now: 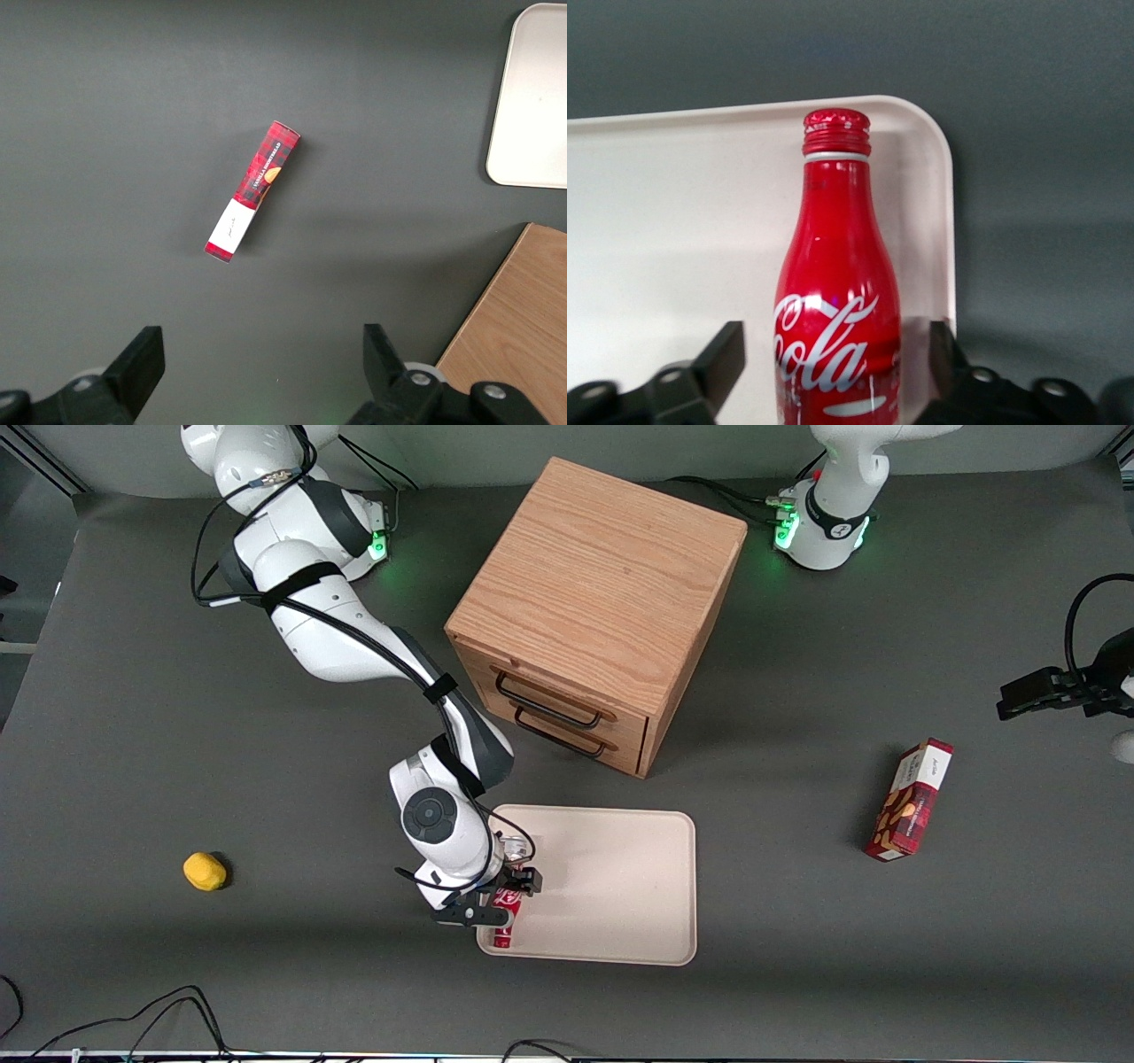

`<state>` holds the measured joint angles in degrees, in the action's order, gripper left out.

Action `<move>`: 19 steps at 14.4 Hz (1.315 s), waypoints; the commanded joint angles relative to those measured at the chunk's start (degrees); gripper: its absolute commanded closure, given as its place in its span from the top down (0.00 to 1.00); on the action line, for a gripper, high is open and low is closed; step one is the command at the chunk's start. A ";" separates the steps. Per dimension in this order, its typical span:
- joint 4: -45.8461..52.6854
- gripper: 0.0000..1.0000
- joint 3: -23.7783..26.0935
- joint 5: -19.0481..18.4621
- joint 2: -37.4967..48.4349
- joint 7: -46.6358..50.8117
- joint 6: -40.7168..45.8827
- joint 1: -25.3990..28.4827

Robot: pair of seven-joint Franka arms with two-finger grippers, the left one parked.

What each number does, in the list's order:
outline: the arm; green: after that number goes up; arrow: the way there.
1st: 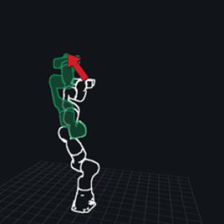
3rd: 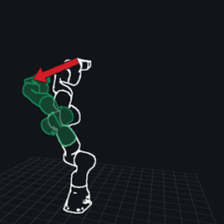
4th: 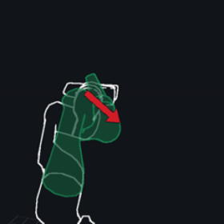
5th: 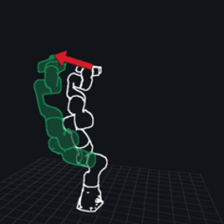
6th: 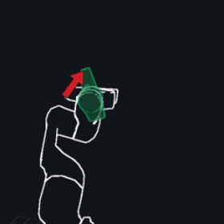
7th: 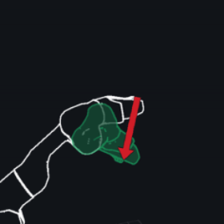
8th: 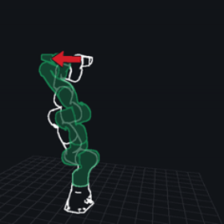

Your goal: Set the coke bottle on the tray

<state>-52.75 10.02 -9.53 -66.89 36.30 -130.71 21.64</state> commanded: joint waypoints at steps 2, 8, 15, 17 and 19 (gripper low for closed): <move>2.22 1.00 -0.52 -0.14 -0.97 -0.71 0.11 0.68; 2.22 1.00 0.18 1.00 5.60 -0.18 11.59 -0.46; -27.43 1.00 3.16 3.38 35.63 -2.19 21.73 -10.72; -35.63 1.00 3.96 3.38 44.08 -6.75 22.52 -15.55; -40.04 1.00 4.48 3.38 50.42 -10.10 26.28 -19.43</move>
<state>-81.16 13.34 -7.54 -27.03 29.99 -105.38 6.62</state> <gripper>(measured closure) 0.000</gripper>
